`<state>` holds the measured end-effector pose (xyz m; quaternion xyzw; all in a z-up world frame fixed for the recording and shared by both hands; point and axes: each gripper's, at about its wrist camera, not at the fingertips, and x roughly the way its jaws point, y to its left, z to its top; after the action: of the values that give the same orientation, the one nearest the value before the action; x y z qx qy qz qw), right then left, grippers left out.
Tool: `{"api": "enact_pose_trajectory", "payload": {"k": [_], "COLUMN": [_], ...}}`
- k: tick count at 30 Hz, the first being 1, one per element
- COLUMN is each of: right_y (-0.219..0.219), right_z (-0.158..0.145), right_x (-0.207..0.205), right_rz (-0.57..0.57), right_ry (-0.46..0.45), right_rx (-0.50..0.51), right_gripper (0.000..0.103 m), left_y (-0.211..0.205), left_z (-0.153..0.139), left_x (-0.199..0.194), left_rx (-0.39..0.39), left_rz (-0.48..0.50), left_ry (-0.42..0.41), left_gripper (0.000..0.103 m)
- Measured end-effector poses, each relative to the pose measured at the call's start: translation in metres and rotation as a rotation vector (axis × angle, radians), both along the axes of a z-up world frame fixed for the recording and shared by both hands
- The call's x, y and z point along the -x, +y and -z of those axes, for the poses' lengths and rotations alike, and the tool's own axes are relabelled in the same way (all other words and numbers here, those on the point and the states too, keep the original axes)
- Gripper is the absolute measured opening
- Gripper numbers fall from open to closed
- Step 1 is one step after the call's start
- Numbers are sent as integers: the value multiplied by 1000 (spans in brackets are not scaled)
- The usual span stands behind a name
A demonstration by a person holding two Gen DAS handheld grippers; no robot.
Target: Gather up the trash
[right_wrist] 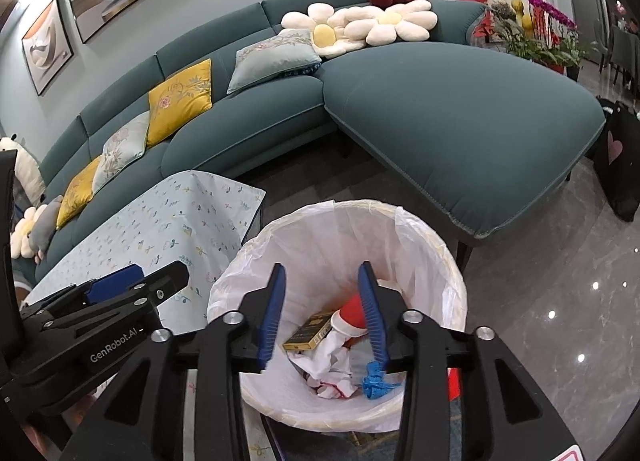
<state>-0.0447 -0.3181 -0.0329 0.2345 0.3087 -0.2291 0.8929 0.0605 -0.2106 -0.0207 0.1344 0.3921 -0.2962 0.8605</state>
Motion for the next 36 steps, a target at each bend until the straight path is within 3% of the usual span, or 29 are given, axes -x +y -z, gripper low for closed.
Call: {"api": "enact_pose_trajectory", "payload": {"k": [5,12,20,34,36], "right_y": [6,17,28,25,25], "right_z": [-9,-18,-19,-7,-6], "right_x": [5,9,11,14,14], "right_rz": [2,3,-9,-10,-9], "right_ry": [-1,8,36,86,92], "right_rx": [37,85,121,137,138], "right_gripper": [50,75,84,85,90], "left_y": [7,16,27,30,30], "left_z": [0,-1,2,13,13], "left_x": [2,4,7,10,10], "left_rx": [-5,-3,-10,-30,-31], "left_rz": [-14,-28,-46,-49,-49], "left_ry": [-6,-15,-29,-40,-41], "left_gripper": [61,69,76,82,85]}}
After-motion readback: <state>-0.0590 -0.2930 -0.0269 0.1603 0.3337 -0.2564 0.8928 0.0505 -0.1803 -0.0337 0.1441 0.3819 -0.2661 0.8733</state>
